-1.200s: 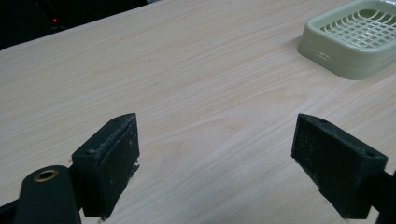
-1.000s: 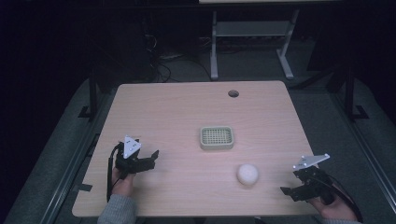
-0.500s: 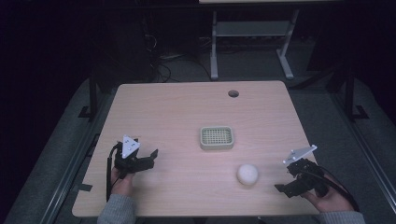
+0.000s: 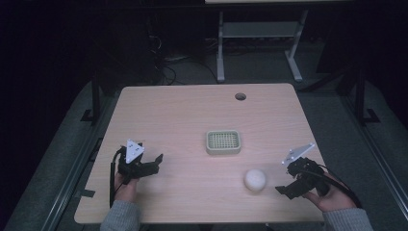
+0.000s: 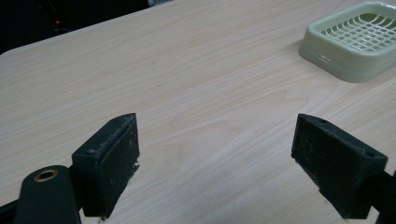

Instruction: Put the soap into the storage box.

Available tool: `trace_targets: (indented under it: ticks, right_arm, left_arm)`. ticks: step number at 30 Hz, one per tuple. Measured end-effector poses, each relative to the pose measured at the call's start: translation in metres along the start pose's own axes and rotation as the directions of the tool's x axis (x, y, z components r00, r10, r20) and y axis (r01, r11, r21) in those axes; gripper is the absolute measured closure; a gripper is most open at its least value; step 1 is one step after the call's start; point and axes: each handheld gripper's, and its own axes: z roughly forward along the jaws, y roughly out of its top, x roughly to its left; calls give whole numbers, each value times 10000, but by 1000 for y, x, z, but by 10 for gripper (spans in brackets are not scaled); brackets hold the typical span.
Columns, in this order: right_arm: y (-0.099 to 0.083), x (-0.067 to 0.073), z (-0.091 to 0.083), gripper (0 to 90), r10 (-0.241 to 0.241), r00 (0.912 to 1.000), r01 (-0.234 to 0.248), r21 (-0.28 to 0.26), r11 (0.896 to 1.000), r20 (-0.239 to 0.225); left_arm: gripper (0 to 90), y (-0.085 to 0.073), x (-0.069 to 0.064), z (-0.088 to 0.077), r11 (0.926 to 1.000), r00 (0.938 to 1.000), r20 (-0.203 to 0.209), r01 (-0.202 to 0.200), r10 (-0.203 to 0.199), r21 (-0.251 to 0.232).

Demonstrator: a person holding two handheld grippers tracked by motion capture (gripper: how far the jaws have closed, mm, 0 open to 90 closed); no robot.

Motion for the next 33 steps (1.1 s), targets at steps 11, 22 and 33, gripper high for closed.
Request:
trace_targets:
  ticks: [11,22,33]
  right_arm:
    - [21,7,5,165,-315,9995,315,25,9995,-24]
    - [46,12,14,165,-932,9956,934,300,9952,-87]
    - [58,13,20,165,-1090,9939,1098,483,9928,-195]
  left_arm:
    - [148,0,0,0,10000,10000,-1,-26,26,-24]
    - [148,0,1,0,9997,9998,34,213,-212,-94]
    - [148,0,1,-1,9997,9998,13,221,-221,-128]
